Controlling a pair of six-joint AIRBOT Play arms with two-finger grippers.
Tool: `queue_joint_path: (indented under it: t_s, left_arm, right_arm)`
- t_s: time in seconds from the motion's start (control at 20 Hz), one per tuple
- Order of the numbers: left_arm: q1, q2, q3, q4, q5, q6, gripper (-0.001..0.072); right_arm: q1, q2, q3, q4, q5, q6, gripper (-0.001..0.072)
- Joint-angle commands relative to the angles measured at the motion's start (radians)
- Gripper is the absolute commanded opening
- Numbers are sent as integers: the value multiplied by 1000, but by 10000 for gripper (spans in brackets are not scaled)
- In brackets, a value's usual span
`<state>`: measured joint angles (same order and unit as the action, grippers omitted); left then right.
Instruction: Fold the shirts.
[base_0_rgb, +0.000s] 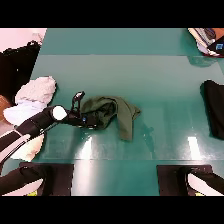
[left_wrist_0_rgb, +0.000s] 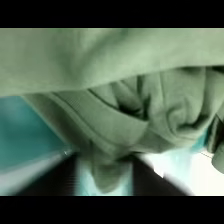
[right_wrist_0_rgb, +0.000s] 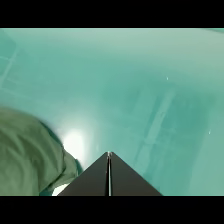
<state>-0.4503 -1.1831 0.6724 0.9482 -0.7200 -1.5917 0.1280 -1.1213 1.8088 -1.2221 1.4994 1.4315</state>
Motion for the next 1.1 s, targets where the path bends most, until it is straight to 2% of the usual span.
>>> queue_joint_path:
  t_s: [0.0, 0.15, 0.3, 0.35, 0.4, 0.45, 0.55, 0.6, 0.75, 0.85, 1.05]
  left_arm:
    - [38, -19, 47, 77, -48, 2, 36]
    - [147, -17, 159, 243, -218, 2, 28]
    - [222, -15, 241, 340, -262, 3, 28]
    - [234, -15, 254, 358, -260, 3, 28]
    - [237, -15, 261, 372, -254, 3, 28]
    - [237, -15, 261, 380, -246, 3, 28]
    - [237, -16, 261, 384, -238, 3, 28]
    - [237, -16, 261, 385, -238, 3, 28]
    - [237, -16, 261, 388, -238, 3, 28]
    - [237, -16, 261, 388, -238, 3, 28]
    - [237, -16, 261, 388, -238, 3, 28]
  right_arm:
    - [0, 0, 0, -2, 54, 0, 17]
    - [-1, 25, -101, -3, 99, 0, 18]
    - [0, 85, -372, 2, 63, 0, 21]
    - [0, 103, -481, 2, 32, 0, 123]
    - [0, 116, -604, 13, -11, 0, 378]
    - [0, 117, -715, 55, -62, 0, 482]
    - [0, 95, -923, 210, -189, -36, 482]
    - [0, 64, -1003, 305, -251, -89, 479]
    - [1, -63, -1113, 500, -404, -194, 477]
    - [20, -142, -1115, 559, -459, -238, 477]
    - [131, -277, -1020, 561, -512, -247, 471]
